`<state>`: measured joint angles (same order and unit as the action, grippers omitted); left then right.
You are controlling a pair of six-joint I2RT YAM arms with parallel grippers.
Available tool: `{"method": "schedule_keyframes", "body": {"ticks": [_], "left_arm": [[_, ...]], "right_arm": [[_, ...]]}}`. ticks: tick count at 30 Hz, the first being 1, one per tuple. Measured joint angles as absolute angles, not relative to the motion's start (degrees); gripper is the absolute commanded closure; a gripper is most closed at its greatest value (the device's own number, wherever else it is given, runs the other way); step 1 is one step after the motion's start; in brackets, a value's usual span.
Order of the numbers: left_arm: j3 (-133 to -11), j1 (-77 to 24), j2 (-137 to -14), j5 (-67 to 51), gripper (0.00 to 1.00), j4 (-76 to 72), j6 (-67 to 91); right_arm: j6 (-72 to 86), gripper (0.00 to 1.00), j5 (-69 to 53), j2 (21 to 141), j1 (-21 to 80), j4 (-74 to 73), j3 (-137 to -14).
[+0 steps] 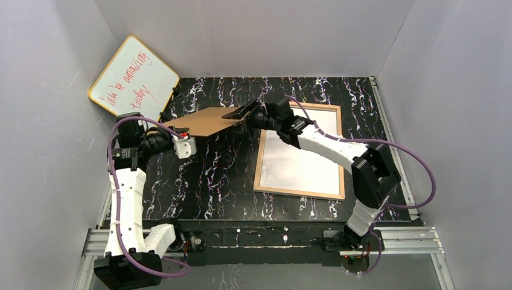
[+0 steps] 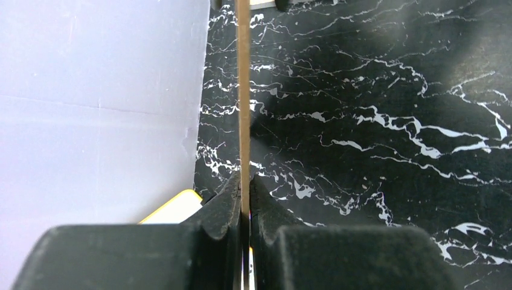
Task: Put the photo into the frame
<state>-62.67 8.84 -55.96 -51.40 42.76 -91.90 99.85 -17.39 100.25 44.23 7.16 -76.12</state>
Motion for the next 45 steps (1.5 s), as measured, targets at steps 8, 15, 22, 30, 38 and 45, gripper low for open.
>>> {"method": "schedule_keyframes", "body": {"ticks": [8, 15, 22, 30, 38, 45], "left_arm": [[-63.16, 8.78, -55.88, -51.44, 1.00, 37.32, -82.76], [-74.50, 8.84, -61.12, -54.76, 1.00, 41.82, -76.42], [-82.06, 8.82, -62.13, -61.56, 1.00, 45.89, -69.93], [-82.59, 8.82, -60.05, -64.25, 1.00, 50.50, -68.25], [-82.59, 8.82, -59.77, -65.56, 1.00, 52.14, -67.24], [-82.54, 8.82, -59.33, -65.60, 1.00, 52.99, -67.33]], "right_arm": [[79.29, 0.01, -26.63, 87.83, 38.13, 0.84, -77.14], [40.62, 0.01, -31.44, 80.47, 30.11, -15.20, -92.42], [6.22, 0.01, -35.51, 78.00, 33.39, -23.35, -94.54], [-16.32, 0.04, -35.68, 79.68, 37.67, -26.87, -95.42], [-24.56, 0.10, -36.05, 81.58, 40.69, -25.34, -95.42], [-27.27, 0.20, -35.81, 87.59, 41.82, -25.06, -95.48]]}}
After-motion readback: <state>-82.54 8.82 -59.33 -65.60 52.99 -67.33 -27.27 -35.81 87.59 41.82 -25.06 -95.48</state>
